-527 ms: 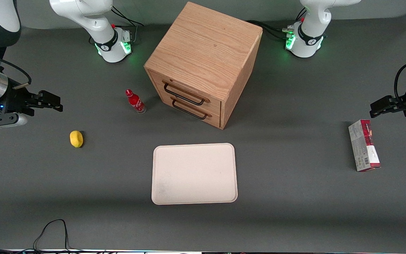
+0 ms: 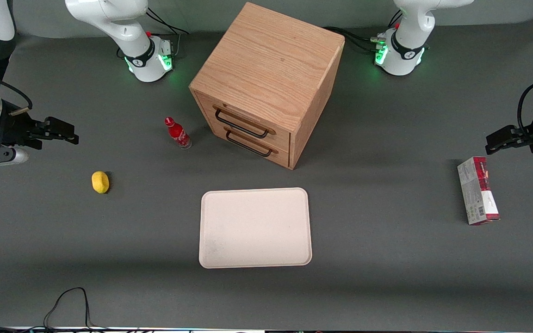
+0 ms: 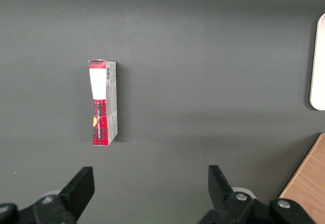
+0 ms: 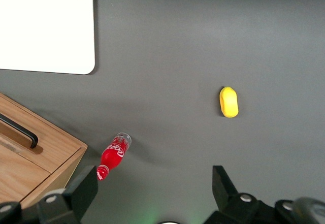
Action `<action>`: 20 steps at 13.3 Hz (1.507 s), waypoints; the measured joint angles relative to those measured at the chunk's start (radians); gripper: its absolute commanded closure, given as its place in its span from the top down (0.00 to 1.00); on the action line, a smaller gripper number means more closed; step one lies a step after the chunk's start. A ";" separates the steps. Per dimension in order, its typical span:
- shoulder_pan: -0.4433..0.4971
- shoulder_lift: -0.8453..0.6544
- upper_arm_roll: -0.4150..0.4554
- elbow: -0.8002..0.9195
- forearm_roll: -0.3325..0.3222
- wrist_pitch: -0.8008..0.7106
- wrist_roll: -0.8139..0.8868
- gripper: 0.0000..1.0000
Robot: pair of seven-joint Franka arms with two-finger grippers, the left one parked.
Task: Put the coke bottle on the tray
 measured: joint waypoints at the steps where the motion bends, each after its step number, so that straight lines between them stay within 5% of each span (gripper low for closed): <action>1: 0.000 0.000 0.000 0.000 0.000 -0.001 0.000 1.00; 13: 0.026 0.001 0.002 0.002 0.000 -0.087 0.004 1.00; 20: 0.269 -0.058 0.011 -0.017 0.010 -0.159 0.260 1.00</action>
